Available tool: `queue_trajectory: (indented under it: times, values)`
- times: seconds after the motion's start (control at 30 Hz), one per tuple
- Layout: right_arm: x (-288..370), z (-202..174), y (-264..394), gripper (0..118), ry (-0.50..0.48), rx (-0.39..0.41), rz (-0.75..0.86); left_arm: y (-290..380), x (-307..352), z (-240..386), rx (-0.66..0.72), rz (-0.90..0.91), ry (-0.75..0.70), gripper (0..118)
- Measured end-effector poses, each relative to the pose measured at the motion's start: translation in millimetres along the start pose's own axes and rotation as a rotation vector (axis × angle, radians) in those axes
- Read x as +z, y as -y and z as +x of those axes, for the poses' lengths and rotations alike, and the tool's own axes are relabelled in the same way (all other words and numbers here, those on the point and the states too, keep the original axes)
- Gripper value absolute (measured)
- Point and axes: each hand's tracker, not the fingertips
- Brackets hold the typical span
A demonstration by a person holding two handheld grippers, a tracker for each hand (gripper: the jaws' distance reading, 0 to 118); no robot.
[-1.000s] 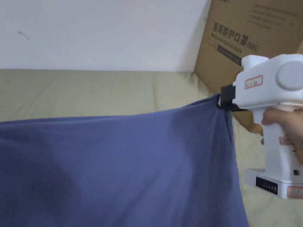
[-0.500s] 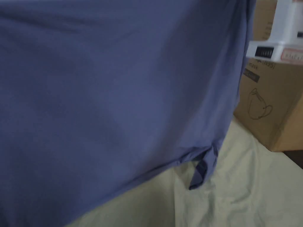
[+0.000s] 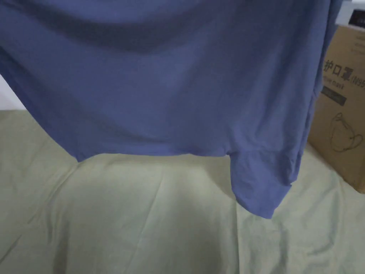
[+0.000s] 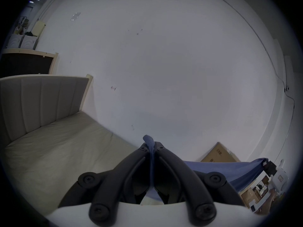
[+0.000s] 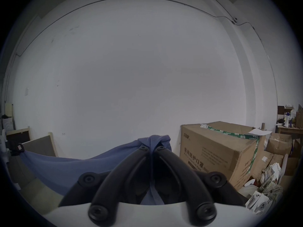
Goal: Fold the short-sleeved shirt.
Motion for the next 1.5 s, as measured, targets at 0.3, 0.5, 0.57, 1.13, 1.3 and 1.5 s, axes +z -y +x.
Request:
queue_trajectory:
  times: [0.3,0.5,0.57,1.13,1.3,1.5]
  values:
    - [115,30,108,1,-0.107,0.016,-0.263,117,76,-91,0.026,-0.276,-0.048,3]
    - [212,55,209,1,-0.115,-0.084,-0.483,214,153,-146,0.110,-0.454,-0.104,3]
    - [245,62,242,1,-0.100,-0.070,-0.556,241,176,-164,0.131,-0.495,-0.123,3]
    - [402,119,364,1,0.059,-0.231,-0.901,322,295,-197,0.074,-0.744,-0.225,3]
    - [414,127,378,1,0.064,-0.206,-0.959,332,303,-201,0.057,-0.790,-0.235,3]
    - [407,124,382,1,0.059,-0.174,-0.988,337,297,-199,0.042,-0.812,-0.252,3]
